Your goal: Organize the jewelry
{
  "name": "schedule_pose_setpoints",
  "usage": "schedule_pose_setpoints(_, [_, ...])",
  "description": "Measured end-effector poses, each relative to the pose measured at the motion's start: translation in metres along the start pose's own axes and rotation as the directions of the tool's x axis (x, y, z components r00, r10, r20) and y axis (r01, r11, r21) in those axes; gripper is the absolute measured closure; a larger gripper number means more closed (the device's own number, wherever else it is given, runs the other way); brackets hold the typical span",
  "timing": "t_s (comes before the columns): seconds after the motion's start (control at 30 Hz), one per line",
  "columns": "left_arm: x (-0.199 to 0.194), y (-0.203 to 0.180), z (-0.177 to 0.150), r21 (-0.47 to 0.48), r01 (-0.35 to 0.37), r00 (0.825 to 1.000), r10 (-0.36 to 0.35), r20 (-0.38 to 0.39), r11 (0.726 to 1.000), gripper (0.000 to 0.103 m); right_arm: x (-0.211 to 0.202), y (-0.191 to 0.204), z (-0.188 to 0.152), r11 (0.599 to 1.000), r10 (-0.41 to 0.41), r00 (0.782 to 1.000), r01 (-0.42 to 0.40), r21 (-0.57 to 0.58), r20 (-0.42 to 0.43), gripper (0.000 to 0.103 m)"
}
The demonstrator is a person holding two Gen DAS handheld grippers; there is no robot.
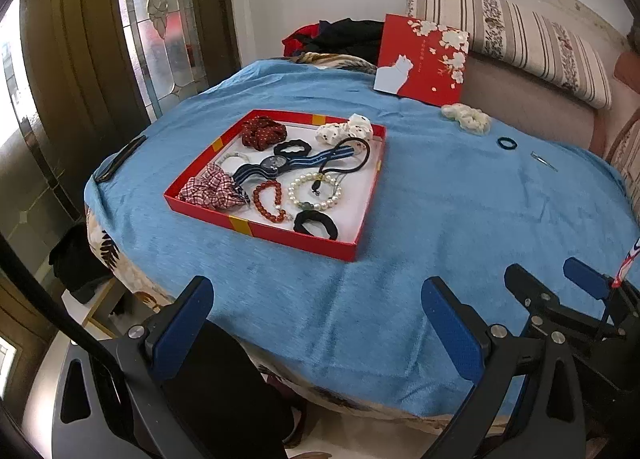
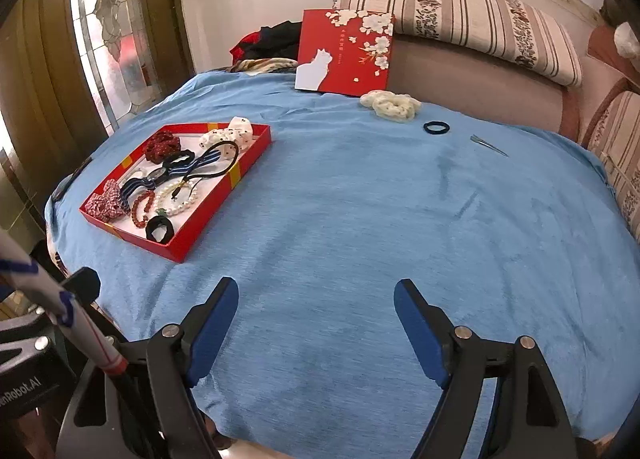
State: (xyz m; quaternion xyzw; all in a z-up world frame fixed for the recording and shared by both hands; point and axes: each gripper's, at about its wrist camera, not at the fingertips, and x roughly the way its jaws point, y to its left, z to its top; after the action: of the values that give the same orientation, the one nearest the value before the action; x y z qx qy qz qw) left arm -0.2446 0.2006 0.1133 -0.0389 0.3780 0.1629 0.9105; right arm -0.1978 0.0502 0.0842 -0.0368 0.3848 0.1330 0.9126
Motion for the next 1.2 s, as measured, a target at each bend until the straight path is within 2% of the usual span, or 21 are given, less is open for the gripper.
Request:
schedule_pose_setpoints(0.63, [0.000,0.003,-0.005,-0.007,-0.009,1.000,0.009,-0.006,1.000,0.000,-0.003,0.015,0.009,0.998,-0.010,1.000,0.011,-0.067,0.018,0.018])
schedule_pose_setpoints(0.9, [-0.001,0.009,-0.005,-0.017,-0.013,1.000,0.013,-0.005,1.000,0.000,-0.004,0.019,0.013,0.995,-0.045,0.998,0.048,-0.091,0.034,0.018])
schedule_pose_setpoints(1.2, [-0.006,0.009,-0.002,-0.035,-0.040,0.999,0.040,-0.001,0.999,0.000,-0.005,0.016,0.015,0.995,-0.029,0.999,0.033,-0.099,0.040,0.017])
